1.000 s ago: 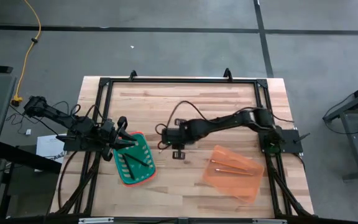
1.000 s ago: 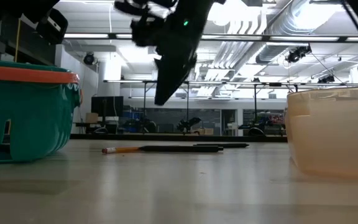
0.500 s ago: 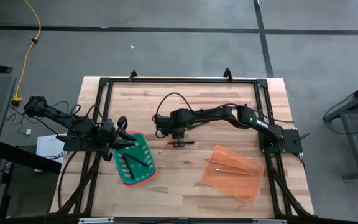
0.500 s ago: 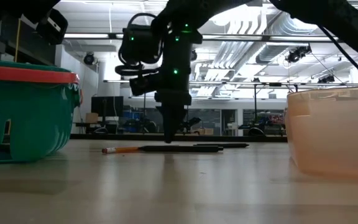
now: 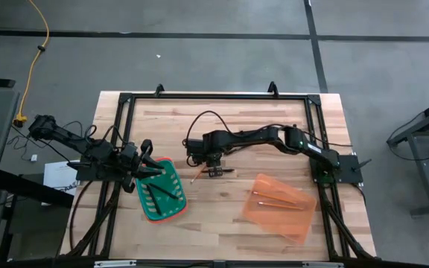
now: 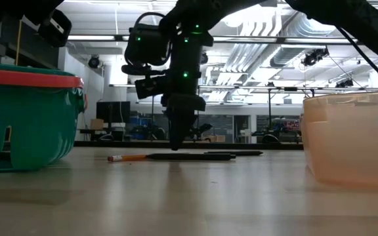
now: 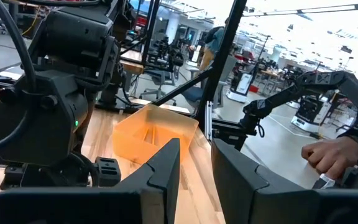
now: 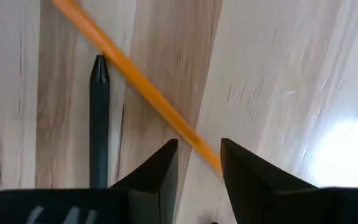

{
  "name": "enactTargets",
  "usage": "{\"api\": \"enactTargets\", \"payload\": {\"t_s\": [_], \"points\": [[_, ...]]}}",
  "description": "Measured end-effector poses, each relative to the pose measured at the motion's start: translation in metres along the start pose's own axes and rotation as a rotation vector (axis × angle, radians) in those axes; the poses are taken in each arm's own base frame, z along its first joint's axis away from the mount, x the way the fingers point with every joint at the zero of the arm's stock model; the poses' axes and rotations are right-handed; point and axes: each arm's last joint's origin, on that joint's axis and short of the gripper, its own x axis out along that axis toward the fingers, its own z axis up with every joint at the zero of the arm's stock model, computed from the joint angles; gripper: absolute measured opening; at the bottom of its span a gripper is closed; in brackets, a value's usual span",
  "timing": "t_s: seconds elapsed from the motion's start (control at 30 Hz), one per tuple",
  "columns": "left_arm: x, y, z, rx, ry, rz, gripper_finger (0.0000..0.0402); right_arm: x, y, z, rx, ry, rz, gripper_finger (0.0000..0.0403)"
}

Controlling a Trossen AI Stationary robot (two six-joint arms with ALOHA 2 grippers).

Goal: Sort pens & pencils
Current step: Put the pencil into the orange bin

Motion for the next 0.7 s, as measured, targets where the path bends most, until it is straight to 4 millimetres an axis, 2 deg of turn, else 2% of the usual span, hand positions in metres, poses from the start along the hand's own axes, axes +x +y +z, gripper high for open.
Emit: {"api": "enactTargets", "payload": {"t_s": [0.3,0.7], "points": [[0.000,0.000,0.000,0.000,0.000,0.000,0.0081,0.000,-0.001,0.000,-0.025,0.004,-0.046,0.0168],[0.000,0.000,-0.001,0.002,0.008,0.002,0.0081,0.019,0.000,0.001,-0.067,0.023,-0.031,0.0144]]}}
